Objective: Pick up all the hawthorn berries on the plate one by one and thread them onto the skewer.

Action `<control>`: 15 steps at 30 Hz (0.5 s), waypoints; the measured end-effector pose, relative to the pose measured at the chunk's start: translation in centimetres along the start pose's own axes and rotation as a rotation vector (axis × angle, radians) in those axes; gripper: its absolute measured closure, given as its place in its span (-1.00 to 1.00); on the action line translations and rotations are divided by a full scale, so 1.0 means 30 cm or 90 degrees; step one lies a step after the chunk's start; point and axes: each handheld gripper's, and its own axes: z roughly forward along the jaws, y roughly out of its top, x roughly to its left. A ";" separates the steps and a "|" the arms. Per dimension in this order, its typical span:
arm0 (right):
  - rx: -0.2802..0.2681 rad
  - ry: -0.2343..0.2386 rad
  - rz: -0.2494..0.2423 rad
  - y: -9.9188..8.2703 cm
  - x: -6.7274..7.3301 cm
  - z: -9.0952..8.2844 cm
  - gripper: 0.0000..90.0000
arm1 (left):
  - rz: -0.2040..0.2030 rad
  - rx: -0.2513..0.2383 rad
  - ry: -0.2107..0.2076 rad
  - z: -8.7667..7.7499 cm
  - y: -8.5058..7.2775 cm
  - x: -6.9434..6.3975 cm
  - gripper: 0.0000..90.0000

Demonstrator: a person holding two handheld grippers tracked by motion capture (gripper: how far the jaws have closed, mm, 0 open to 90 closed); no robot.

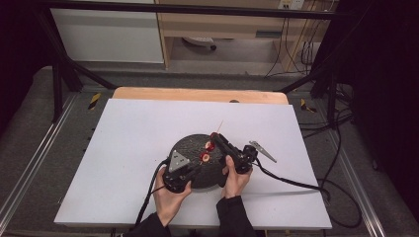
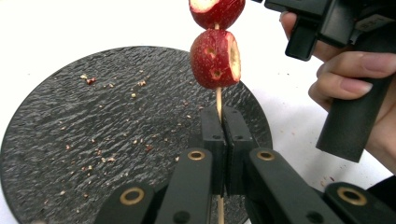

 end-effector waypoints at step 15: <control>0.035 0.000 -0.064 0.066 0.019 -0.030 -0.12 | 0.006 0.006 -0.025 -0.031 -0.031 0.060 0.97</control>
